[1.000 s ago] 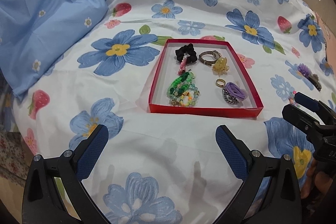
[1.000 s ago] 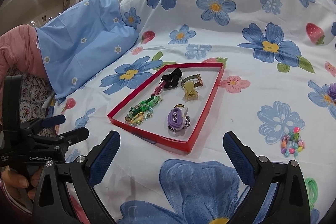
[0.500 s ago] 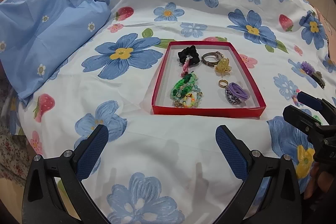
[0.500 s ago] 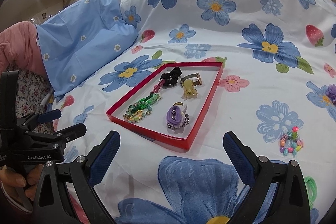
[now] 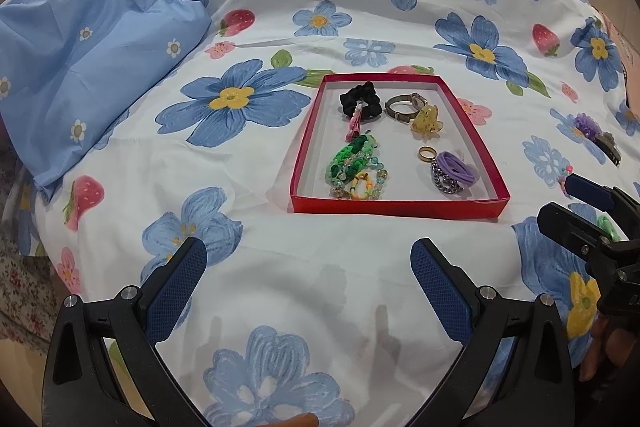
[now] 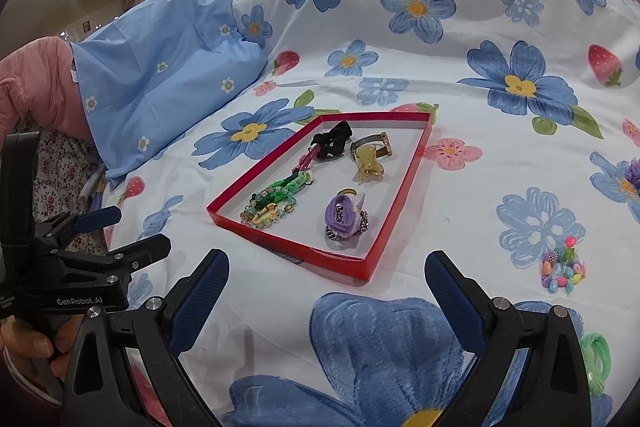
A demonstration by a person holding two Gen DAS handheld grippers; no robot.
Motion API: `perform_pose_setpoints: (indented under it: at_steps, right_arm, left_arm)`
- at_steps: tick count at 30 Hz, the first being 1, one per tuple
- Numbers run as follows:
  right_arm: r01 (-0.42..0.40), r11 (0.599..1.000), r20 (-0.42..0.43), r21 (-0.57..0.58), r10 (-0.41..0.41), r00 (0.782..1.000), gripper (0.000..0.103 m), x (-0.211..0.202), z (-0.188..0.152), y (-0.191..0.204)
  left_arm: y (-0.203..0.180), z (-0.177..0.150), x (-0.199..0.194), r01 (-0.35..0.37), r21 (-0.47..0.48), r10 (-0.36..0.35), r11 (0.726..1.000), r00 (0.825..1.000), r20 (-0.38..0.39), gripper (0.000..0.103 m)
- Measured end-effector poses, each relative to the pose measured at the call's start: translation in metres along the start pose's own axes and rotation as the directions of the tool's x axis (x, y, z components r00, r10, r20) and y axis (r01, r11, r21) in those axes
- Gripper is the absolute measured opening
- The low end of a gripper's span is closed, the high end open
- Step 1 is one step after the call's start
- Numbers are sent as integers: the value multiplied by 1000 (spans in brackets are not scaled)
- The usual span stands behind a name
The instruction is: Organize jewelry
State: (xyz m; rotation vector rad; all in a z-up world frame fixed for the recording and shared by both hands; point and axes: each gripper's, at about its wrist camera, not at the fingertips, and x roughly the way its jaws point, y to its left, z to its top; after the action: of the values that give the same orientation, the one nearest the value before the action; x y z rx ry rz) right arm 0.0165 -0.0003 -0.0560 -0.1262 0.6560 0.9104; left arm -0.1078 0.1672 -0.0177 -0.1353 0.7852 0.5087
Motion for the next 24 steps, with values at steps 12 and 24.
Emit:
perform_pose_setpoints:
  at_steps: [12, 24]
  right_arm:
    - [-2, 1000, 0, 1, 2, 1000, 100, 0, 0, 1]
    - [-2, 1000, 8, 0, 2, 1000, 100, -3, 2, 3]
  left_arm:
    - [-1, -1, 1, -6, 5, 6, 1000, 1000, 2, 103]
    - [2, 0, 2, 6, 4, -6, 1000, 1000, 11, 103]
